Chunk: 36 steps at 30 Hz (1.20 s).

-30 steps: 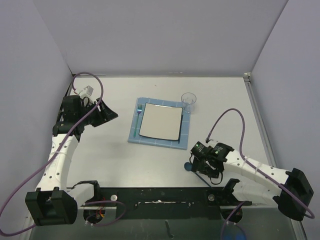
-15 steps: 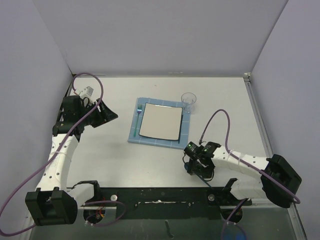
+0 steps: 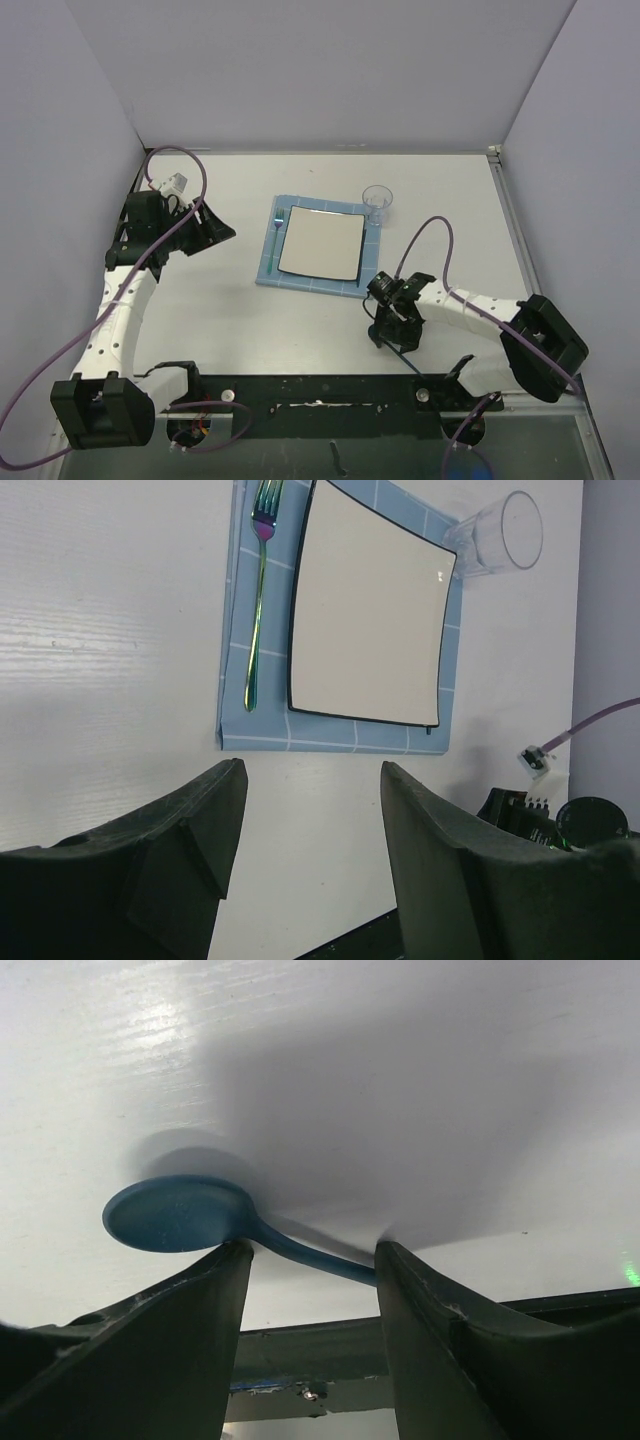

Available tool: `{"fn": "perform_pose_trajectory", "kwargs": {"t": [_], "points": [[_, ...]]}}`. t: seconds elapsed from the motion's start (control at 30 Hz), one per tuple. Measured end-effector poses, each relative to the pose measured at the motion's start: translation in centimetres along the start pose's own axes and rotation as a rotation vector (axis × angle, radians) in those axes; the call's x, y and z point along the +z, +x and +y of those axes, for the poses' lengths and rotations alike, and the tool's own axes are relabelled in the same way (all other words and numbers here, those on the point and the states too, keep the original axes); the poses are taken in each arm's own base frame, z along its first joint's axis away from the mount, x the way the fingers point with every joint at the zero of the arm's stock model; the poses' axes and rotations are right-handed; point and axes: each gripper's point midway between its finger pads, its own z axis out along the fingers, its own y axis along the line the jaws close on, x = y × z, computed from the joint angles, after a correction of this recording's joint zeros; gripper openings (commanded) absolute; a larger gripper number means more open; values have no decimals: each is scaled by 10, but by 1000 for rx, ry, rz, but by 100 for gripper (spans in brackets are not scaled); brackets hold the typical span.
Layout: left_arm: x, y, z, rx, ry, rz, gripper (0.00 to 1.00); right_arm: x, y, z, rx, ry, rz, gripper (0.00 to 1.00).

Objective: Set the dinner table for one person
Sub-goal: Pick up the spoon from the center of the board.

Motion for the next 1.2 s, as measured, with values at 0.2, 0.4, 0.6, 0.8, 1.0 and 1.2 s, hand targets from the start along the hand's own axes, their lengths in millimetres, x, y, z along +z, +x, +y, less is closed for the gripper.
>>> {"fn": "perform_pose_trajectory", "kwargs": {"t": [0.2, 0.4, 0.6, 0.8, 1.0, 1.2], "points": [[3, 1, 2, -5, -7, 8, 54, 0, -4, -2, 32, -8, 60, 52], [4, 1, 4, -5, -11, 13, 53, 2, -18, -1, 47, 0, 89, 52], [5, 1, 5, -8, -21, 16, 54, 4, -42, 2, 73, 3, 94, 51], [6, 0, 6, -9, -25, 17, 53, 6, -70, -6, 151, -4, 87, 47], [9, 1, 9, -14, -31, 26, 53, 7, -87, -17, 186, -5, 63, 22], [9, 1, 9, -14, -32, 25, 53, 8, -91, -24, 182, 3, 66, 0]]}}
